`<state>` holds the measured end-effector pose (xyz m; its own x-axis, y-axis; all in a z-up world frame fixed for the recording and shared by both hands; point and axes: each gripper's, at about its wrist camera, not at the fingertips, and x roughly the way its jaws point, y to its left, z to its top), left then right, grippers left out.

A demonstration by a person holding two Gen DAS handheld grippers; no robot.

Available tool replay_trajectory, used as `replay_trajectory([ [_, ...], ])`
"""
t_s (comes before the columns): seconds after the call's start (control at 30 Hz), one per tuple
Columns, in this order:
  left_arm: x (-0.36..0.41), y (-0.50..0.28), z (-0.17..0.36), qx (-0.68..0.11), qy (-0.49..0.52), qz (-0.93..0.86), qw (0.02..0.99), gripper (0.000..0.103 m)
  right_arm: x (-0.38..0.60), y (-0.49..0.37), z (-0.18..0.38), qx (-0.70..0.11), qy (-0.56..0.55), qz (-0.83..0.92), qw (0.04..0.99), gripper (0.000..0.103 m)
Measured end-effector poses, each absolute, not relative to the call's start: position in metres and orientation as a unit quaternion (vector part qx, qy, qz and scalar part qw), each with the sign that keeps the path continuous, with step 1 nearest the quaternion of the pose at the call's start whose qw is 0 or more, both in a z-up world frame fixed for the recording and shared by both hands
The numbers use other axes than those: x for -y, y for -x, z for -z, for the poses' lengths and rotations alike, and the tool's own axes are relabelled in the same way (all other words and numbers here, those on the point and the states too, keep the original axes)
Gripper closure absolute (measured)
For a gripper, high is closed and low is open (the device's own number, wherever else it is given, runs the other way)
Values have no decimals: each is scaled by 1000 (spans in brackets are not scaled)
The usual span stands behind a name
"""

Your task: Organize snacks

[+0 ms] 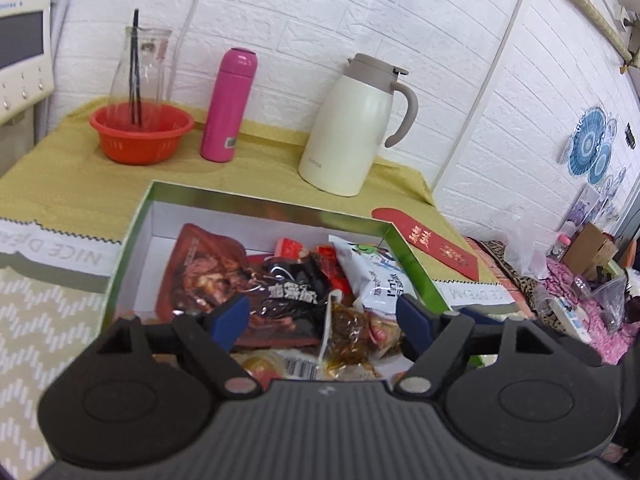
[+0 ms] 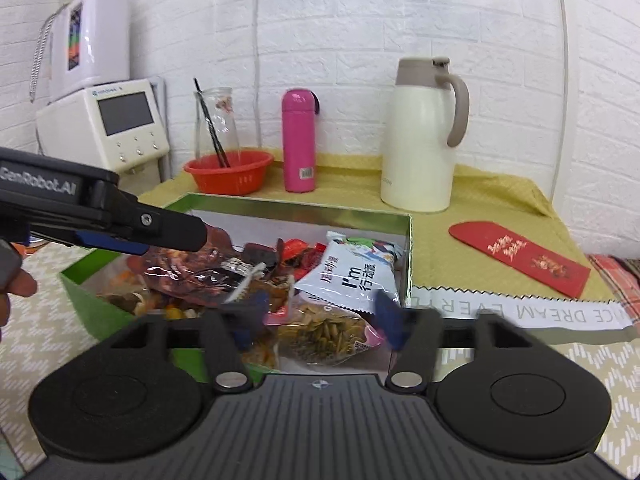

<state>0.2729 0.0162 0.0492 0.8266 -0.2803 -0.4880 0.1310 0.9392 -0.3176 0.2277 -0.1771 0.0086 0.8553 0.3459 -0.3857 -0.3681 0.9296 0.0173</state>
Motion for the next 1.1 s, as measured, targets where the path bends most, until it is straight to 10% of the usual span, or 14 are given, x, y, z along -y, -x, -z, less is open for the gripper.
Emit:
replay_trajectory([
  [0.07, -13, -258, -52, -264, 117, 89, 953, 9, 178, -212, -16, -176, 37, -177, 968, 0],
  [1.1, -8, -68, -23, -271, 10, -22, 962, 9, 200, -44, -20, -213, 62, -137, 966, 0],
])
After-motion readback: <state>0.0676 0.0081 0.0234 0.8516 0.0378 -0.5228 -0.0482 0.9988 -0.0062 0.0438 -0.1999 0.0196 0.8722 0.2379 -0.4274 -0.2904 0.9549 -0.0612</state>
